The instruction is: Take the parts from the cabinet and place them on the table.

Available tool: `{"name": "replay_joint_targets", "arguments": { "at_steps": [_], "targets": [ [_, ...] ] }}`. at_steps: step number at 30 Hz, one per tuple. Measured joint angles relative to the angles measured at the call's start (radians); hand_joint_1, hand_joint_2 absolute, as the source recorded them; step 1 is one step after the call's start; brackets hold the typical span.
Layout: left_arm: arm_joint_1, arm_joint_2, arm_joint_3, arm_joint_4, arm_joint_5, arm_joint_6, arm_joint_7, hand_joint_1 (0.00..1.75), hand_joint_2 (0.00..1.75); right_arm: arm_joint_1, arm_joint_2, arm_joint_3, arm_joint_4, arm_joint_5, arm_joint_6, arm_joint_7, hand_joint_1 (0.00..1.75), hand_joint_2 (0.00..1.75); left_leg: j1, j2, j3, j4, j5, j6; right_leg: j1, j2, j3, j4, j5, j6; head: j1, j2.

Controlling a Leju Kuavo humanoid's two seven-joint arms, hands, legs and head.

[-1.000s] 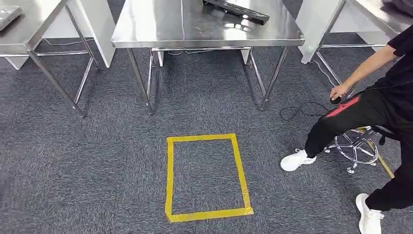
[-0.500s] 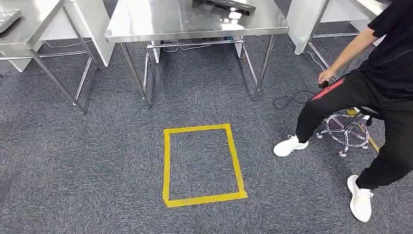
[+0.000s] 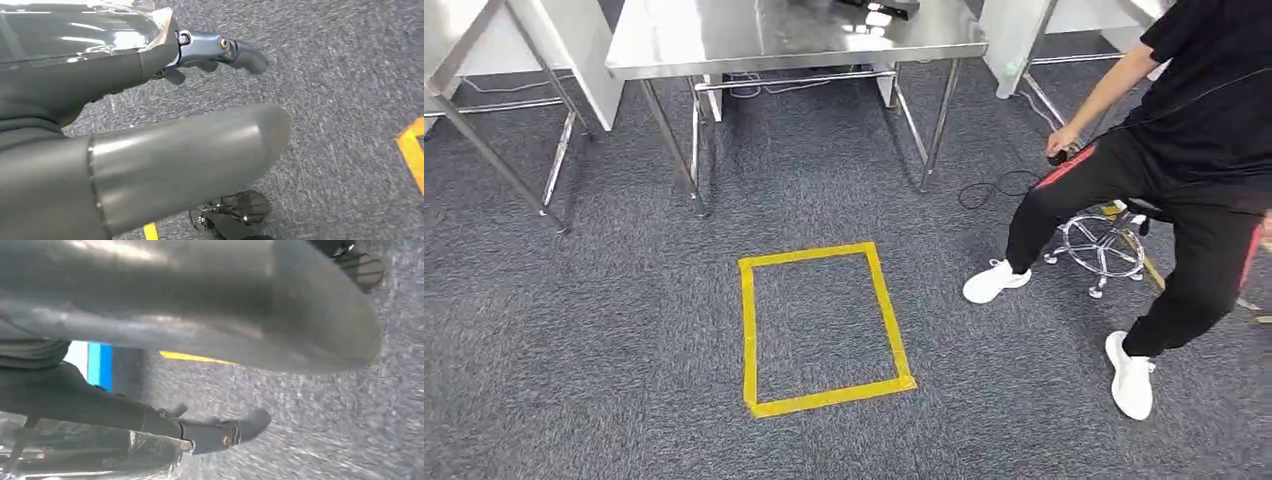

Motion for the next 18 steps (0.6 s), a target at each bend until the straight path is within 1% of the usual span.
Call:
{"name": "replay_joint_targets", "arguments": {
  "at_steps": [1, 2, 3, 4, 5, 6, 7, 8, 9, 10, 11, 12, 13, 14, 15, 16, 17, 18],
  "targets": [
    [0.000, -0.001, 0.000, 0.000, 0.000, 0.000, 0.000, 0.00, 0.00, 0.000, -0.002, 0.000, 0.000, 0.000, 0.000, 0.000, 0.00, 0.00, -0.001, 0.012, -0.001, 0.000, 0.000, 0.000, -0.001, -0.002, -0.048, 0.090, -0.032, 0.000, 0.000, 0.000],
    [0.000, -0.001, 0.000, 0.000, 0.000, 0.000, 0.001, 0.00, 0.00, 0.001, -0.003, 0.000, 0.000, 0.000, 0.000, 0.001, 0.00, 0.00, -0.001, 0.023, -0.002, 0.001, 0.000, 0.000, -0.003, -0.003, -0.088, 0.161, -0.048, 0.006, 0.000, 0.000],
    [0.000, -0.001, 0.000, 0.000, 0.000, 0.000, 0.001, 0.00, 0.00, 0.003, -0.003, 0.000, 0.000, 0.000, 0.000, 0.001, 0.00, 0.00, -0.001, 0.032, -0.001, 0.001, -0.001, -0.001, -0.006, -0.005, -0.103, 0.183, -0.044, 0.016, 0.000, 0.000],
    [0.000, -0.002, 0.000, 0.000, 0.000, 0.000, 0.001, 0.00, 0.00, 0.006, -0.003, 0.000, 0.000, 0.000, 0.000, 0.002, 0.00, 0.00, 0.000, 0.041, 0.000, 0.001, -0.002, -0.003, -0.011, -0.008, -0.094, 0.154, -0.021, 0.029, 0.000, 0.000],
    [-0.001, -0.004, 0.000, 0.000, 0.000, 0.000, 0.001, 0.00, 0.00, 0.008, -0.003, 0.000, 0.000, 0.000, 0.000, 0.003, 0.00, 0.00, 0.003, 0.049, 0.002, 0.002, -0.003, -0.006, -0.018, -0.015, -0.061, 0.078, 0.018, 0.047, 0.000, 0.000],
    [-0.001, -0.006, 0.000, 0.000, 0.000, 0.000, 0.001, 0.00, 0.00, 0.008, -0.005, 0.000, 0.000, 0.000, 0.000, 0.003, 0.00, 0.00, 0.008, 0.058, 0.005, 0.005, -0.006, -0.012, -0.024, -0.031, -0.013, -0.025, 0.064, 0.064, 0.000, 0.000],
    [-0.002, -0.005, 0.000, 0.000, 0.000, 0.000, 0.001, 0.00, 0.00, 0.007, -0.005, 0.000, 0.000, 0.001, 0.000, 0.003, 0.00, 0.00, 0.005, 0.064, 0.006, 0.012, -0.011, -0.022, -0.029, -0.073, 0.032, -0.118, 0.099, 0.076, 0.001, 0.000],
    [-0.002, -0.002, 0.000, -0.001, 0.000, 0.000, 0.002, 0.00, 0.00, 0.003, 0.000, 0.000, 0.000, 0.001, 0.000, 0.003, 0.00, 0.00, -0.005, 0.070, 0.007, 0.019, -0.018, -0.033, -0.022, -0.104, 0.029, -0.128, 0.105, 0.067, 0.004, 0.000],
    [-0.002, -0.004, 0.000, -0.001, 0.000, 0.001, 0.002, 0.00, 0.00, 0.002, -0.002, 0.000, 0.000, 0.002, 0.000, 0.003, 0.00, 0.00, -0.003, 0.077, 0.008, 0.019, -0.020, -0.040, -0.018, -0.080, 0.027, -0.129, 0.109, 0.049, 0.004, 0.000],
    [-0.005, -0.004, 0.000, -0.001, 0.000, 0.001, 0.002, 0.00, 0.00, 0.002, -0.002, 0.000, 0.000, 0.002, 0.000, 0.004, 0.00, 0.00, -0.005, 0.083, 0.012, 0.017, -0.020, -0.043, -0.018, -0.073, 0.021, -0.127, 0.108, 0.035, -0.003, 0.000],
    [-0.006, -0.004, 0.000, -0.001, 0.000, 0.001, 0.002, 0.00, 0.00, 0.003, -0.002, 0.000, 0.000, 0.003, 0.000, 0.004, 0.00, 0.00, -0.002, 0.090, 0.015, 0.014, -0.019, -0.045, -0.016, -0.064, 0.017, -0.124, 0.108, 0.029, -0.004, 0.000],
    [-0.006, -0.004, 0.000, -0.002, 0.000, 0.001, 0.002, 0.00, 0.00, 0.004, -0.002, 0.000, 0.000, 0.003, 0.000, 0.004, 0.00, 0.00, 0.003, 0.099, 0.016, 0.014, -0.019, -0.052, -0.017, -0.053, 0.017, -0.125, 0.111, 0.020, -0.003, 0.000],
    [-0.007, -0.004, 0.000, -0.003, 0.000, 0.002, 0.002, 0.00, 0.00, 0.003, -0.001, 0.000, 0.000, 0.003, 0.000, 0.004, 0.00, 0.00, 0.010, 0.076, 0.012, 0.024, -0.033, -0.060, -0.028, -0.043, 0.026, -0.126, 0.116, 0.011, -0.006, 0.000],
    [-0.008, -0.004, 0.000, -0.003, 0.000, 0.002, 0.002, 0.00, 0.00, 0.002, -0.001, 0.000, 0.000, 0.003, 0.000, 0.004, 0.00, 0.00, 0.010, 0.032, -0.006, 0.066, -0.073, -0.059, -0.025, -0.035, 0.023, -0.126, 0.121, 0.003, -0.007, 0.000],
    [-0.007, -0.004, 0.000, -0.003, 0.000, 0.002, 0.002, 0.00, 0.00, 0.003, -0.001, 0.000, 0.000, 0.004, 0.000, 0.005, 0.00, 0.00, 0.008, 0.009, -0.039, 0.144, -0.122, -0.056, -0.022, -0.026, 0.020, -0.126, 0.123, -0.004, -0.009, 0.000],
    [-0.006, -0.004, 0.000, -0.003, 0.000, 0.002, 0.002, 0.00, 0.00, 0.001, -0.001, 0.000, 0.000, 0.006, 0.000, 0.005, 0.00, 0.00, 0.007, -0.001, -0.082, 0.238, -0.166, -0.055, -0.017, -0.015, 0.017, -0.125, 0.125, -0.009, -0.010, 0.000],
    [-0.005, -0.004, 0.000, -0.003, 0.000, 0.002, 0.002, 0.00, 0.00, 0.002, 0.001, 0.000, 0.000, 0.006, 0.000, 0.005, 0.00, 0.00, 0.007, -0.005, -0.119, 0.313, -0.192, -0.053, -0.012, -0.003, 0.014, -0.125, 0.125, -0.009, -0.010, 0.000],
    [-0.004, -0.004, 0.000, -0.003, 0.000, 0.002, 0.002, 0.00, 0.00, 0.003, 0.001, 0.000, 0.000, 0.007, 0.000, 0.005, 0.00, 0.00, 0.006, -0.006, -0.140, 0.351, -0.194, -0.050, -0.007, 0.009, 0.014, -0.124, 0.126, -0.012, -0.010, 0.000]
  ]
}}
